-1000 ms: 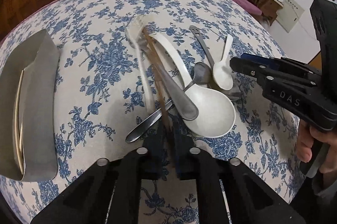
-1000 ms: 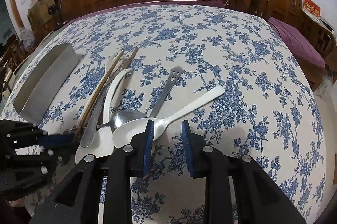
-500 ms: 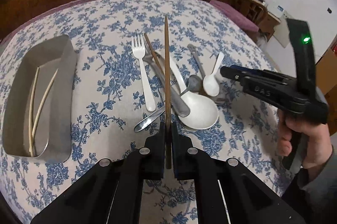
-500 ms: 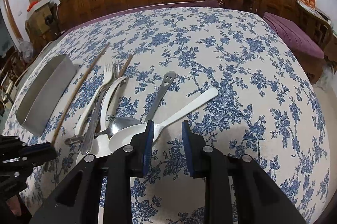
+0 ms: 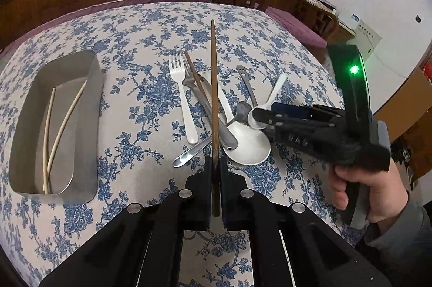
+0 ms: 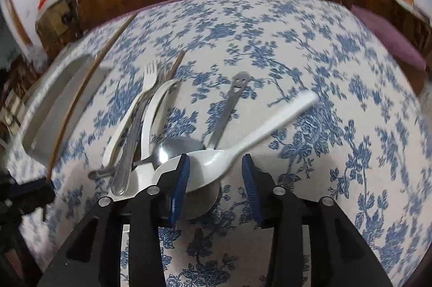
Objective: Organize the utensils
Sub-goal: 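Grasp the white plastic spoon by its handle with the right tool while left holds the chopstick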
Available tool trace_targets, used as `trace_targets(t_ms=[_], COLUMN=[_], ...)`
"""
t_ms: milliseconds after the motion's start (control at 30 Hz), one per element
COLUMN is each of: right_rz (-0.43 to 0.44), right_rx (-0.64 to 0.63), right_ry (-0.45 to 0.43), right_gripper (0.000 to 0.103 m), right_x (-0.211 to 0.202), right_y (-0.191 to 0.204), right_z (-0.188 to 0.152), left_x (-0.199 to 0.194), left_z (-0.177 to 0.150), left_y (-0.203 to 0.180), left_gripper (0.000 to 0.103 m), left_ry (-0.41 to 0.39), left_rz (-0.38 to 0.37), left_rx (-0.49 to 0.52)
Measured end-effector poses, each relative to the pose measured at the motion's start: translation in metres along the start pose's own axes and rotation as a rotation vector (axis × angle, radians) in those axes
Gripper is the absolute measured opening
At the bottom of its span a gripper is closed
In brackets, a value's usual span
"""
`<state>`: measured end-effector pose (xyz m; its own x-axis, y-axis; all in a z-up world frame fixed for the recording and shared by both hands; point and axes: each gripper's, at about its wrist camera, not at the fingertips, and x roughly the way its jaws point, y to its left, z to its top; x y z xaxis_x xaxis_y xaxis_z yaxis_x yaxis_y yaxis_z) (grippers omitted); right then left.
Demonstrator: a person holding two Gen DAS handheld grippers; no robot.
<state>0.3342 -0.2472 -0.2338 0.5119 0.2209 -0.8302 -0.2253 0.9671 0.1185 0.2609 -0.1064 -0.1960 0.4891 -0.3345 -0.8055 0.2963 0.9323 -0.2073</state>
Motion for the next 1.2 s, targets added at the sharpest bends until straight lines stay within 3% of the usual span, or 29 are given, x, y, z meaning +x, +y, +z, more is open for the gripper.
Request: trace_targets(t_ms=[167,300,433,1000,1200], right_rz=[0.001,-0.002,0.001,0.011,0.022], right_rx=[0.006,0.037,0.057,0.115,0.076], right_ry=[0.001,0.004,-0.006,-0.077,-0.097], right_gripper=[0.035,0.010,0.004,0.002,0.002], right_x=[0.000,-0.002,-0.005,-0.036,-0.048], right_y=[0.000,-0.006,-0.012,-0.027,-0.015], right_z=[-0.001,-0.002,-0.002,-0.007,-0.008], left_x=[-0.004,-0.010,-0.019,-0.056,-0.064], left_z=[-0.003,-0.005,-0.006,-0.005,-0.005], left_y=[0.002,0.003,0.004,0.025,0.041], left_gripper=[0.004,0.004,0.005,0.004,0.005], left_ry=[-0.002,-0.005,-0.012,-0.064,-0.076], left_rz=[0.010,0.018,0.027,0.077,0.098], left_rx=[-0.005,-0.006,-0.004,-0.020,-0.034])
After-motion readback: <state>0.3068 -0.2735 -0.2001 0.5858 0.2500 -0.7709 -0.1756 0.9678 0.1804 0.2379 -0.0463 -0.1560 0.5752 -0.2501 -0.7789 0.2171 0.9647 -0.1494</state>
